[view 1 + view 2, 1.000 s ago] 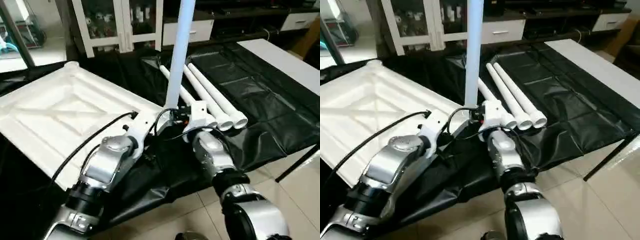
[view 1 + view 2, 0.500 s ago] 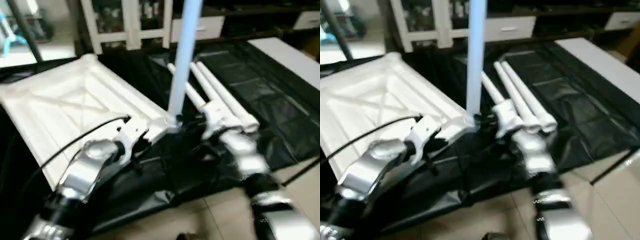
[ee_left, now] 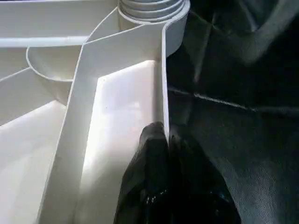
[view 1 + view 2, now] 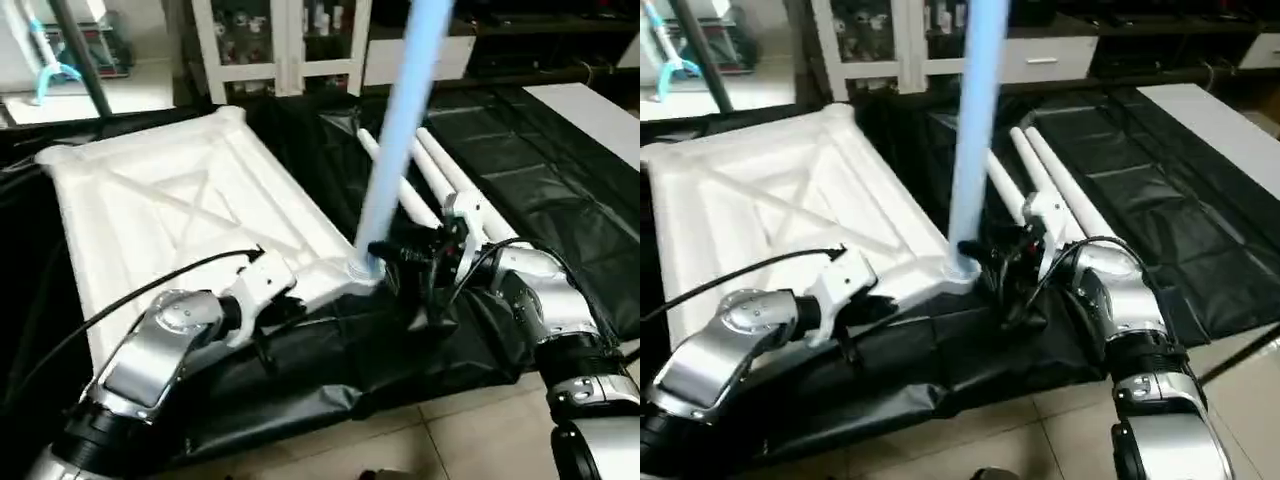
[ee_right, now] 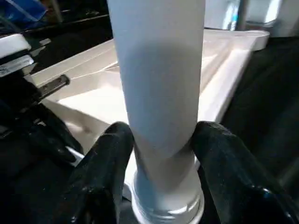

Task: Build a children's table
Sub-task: Rotate leg to tighten

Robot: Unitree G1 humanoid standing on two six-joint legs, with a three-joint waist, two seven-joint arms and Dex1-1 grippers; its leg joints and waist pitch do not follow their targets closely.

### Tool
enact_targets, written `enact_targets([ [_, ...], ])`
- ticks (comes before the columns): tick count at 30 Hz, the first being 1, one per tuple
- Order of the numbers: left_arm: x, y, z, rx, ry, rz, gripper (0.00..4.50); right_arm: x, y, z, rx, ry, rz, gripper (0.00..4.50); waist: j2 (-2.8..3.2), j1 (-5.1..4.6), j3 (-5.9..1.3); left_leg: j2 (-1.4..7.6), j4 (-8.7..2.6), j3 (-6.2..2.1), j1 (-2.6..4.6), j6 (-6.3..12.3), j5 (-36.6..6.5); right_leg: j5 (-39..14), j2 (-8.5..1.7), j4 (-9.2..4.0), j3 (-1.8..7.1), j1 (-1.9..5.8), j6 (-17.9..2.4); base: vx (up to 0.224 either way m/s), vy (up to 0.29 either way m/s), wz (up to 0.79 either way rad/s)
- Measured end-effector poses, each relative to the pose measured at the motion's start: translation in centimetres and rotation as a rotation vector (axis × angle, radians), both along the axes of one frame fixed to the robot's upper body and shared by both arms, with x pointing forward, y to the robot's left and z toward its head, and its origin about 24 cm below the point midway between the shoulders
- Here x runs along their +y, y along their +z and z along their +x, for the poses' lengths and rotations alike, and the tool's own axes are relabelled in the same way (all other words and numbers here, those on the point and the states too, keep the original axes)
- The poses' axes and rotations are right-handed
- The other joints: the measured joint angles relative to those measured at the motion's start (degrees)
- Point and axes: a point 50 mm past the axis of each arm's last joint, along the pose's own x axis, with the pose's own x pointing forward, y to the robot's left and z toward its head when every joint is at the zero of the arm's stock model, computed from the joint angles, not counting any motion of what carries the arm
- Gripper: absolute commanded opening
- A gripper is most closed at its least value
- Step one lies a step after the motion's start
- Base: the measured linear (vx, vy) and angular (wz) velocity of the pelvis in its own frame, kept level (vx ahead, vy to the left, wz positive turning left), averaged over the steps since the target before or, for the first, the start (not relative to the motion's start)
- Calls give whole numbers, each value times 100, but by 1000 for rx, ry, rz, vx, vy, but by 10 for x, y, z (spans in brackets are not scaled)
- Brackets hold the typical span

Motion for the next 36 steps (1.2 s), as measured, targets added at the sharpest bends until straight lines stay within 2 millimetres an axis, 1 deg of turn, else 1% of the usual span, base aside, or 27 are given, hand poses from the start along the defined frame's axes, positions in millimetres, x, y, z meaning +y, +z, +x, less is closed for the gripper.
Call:
enact_targets([
  [9,-1,-1,-1,0,-7,4,0,5,-5,6,14,10,-38,239,-23,2,-14,1,1,7,6,15,9,0,-1,4,2,4,0,0,0,0],
  [10,-1,-1,-1,0,-6,5,0,5,-6,7,13,12,-44,223,-27,1,-17,1,2,7,8,15,9,0,-1,5,2,5,0,0,0,0],
  [12,-1,-1,-1,0,-7,7,0,6,-7,7,13,18,-56,223,-34,1,-21,1,1,7,13,14,9,0,-1,5,3,9,0,0,0,0],
  [13,-1,-1,-1,1,-8,8,0,6,-7,7,10,21,-60,199,-38,0,-24,1,1,8,17,14,8,0,-1,5,3,13,0,0,0,0],
  [20,-1,-2,-1,3,-5,19,0,6,-10,9,27,11,-52,186,-95,-12,-60,3,3,9,26,0,0,0,-1,12,3,17,0,0,0,0],
  [26,1,-3,0,4,18,35,0,13,-14,11,26,-31,-38,186,-101,-33,-64,3,6,11,53,-4,-1,-1,-1,22,6,37,2,0,0,0],
  [29,-2,-5,6,12,85,32,0,23,-19,15,24,-136,-27,186,-102,-94,-66,4,6,9,66,-6,-1,-5,1,23,5,44,9,0,0,0],
  [31,-9,-7,16,18,190,21,0,36,-24,21,28,-302,-1,185,-101,-174,-69,1,10,3,71,-10,0,-23,1,22,4,46,39,0,0,0],
  [33,-15,-8,21,16,259,16,0,43,-27,25,33,-402,-7,185,-96,-217,-72,0,12,-3,73,-11,1,-25,1,17,2,49,41,0,0,0],
  [36,-28,-11,32,22,361,-5,0,65,-29,32,50,-593,-9,185,-73,-321,-80,-4,12,-38,69,-11,1,-28,2,-17,-30,59,46,0,0,0],
])
